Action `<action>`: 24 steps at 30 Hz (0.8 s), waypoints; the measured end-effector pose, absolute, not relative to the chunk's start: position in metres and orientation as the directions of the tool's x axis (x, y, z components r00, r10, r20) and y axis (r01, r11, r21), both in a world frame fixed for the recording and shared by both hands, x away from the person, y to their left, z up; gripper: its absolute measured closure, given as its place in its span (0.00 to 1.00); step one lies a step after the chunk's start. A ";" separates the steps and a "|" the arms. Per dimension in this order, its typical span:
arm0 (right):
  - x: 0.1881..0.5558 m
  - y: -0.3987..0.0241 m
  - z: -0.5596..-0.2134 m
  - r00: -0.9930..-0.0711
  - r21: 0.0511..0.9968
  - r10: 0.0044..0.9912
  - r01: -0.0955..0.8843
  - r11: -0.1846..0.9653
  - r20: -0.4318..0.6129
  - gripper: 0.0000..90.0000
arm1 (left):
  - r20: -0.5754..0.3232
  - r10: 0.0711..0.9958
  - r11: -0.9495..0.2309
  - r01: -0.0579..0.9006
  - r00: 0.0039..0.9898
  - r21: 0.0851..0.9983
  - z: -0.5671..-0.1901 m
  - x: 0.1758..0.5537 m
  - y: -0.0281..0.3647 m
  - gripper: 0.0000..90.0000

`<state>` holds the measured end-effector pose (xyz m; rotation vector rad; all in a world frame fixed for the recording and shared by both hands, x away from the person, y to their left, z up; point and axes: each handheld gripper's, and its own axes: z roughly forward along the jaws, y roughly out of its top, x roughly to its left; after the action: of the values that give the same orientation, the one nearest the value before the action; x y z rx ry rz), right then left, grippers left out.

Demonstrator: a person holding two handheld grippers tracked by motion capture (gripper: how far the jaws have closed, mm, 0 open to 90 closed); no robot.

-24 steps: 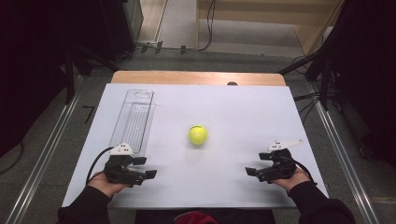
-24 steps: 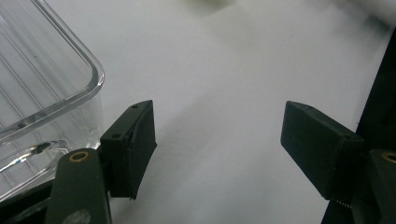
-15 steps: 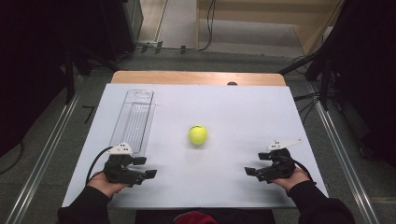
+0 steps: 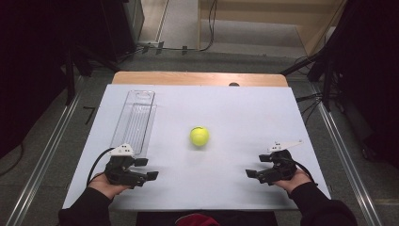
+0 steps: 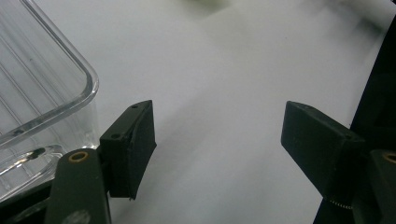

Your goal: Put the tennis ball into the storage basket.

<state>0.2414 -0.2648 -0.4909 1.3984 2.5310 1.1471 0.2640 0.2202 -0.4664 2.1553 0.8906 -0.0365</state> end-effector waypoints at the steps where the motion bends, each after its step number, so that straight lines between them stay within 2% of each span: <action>1: 0.241 -0.265 -0.491 -0.595 0.614 0.743 0.720 0.324 0.306 0.09 | -0.300 0.585 -0.444 0.607 0.753 0.659 -0.466 0.264 0.220 0.30; 24: 0.241 -0.263 -0.491 -0.597 0.610 0.738 0.723 0.325 0.314 0.09 | -0.309 0.573 -0.450 0.606 0.759 0.656 -0.466 0.264 0.219 0.27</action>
<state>0.2412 -0.2632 -0.4909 1.4005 2.5391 1.1517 0.2641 0.2192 -0.4660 2.1598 0.8787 -0.0536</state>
